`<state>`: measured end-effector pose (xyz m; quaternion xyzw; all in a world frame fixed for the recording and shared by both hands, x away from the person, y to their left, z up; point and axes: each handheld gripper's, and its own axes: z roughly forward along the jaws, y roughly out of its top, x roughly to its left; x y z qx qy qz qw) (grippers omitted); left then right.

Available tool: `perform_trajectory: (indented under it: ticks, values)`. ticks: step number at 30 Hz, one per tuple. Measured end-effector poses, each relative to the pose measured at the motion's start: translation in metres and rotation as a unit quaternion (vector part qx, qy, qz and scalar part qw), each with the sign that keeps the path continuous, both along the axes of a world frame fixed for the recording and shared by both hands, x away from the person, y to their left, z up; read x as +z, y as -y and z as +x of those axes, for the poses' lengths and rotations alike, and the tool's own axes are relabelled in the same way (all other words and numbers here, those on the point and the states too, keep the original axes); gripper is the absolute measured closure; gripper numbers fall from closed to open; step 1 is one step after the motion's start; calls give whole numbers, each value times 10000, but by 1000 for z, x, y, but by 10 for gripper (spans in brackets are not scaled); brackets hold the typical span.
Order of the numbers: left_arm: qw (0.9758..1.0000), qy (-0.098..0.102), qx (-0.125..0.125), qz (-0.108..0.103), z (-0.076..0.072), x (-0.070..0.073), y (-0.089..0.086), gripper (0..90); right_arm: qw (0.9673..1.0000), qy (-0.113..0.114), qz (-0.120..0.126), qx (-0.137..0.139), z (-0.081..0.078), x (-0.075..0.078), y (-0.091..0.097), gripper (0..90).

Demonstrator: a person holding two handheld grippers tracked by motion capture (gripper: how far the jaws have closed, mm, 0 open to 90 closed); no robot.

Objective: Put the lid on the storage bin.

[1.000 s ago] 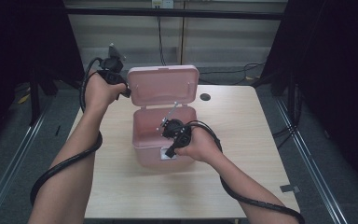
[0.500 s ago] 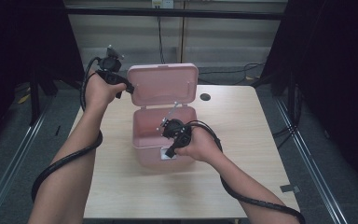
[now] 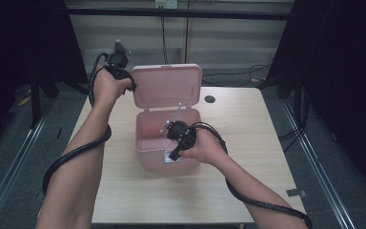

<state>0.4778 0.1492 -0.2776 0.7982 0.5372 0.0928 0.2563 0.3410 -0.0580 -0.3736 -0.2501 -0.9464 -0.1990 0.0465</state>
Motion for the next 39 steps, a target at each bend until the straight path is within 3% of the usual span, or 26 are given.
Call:
perform_trajectory:
  ticks: [5, 9, 18, 39]
  values:
    - [9999, -88, -51, 107, -7, 3, 1, 834, 10000, -28, 19, -18, 0, 0, 0, 900]
    - [10000, -62, -42, 31, -13, 2, 0, 844, 10000, 8, 29, -33, 0, 0, 0, 900]
    - [9999, -21, -87, 73, -21, 2, 0, 845, 10000, 6, -38, -60, 0, 0, -2, 900]
    - [9998, 88, -95, -114, -38, -3, -5, 828, 10000, 60, -2, -50, -2, 0, -1, 900]
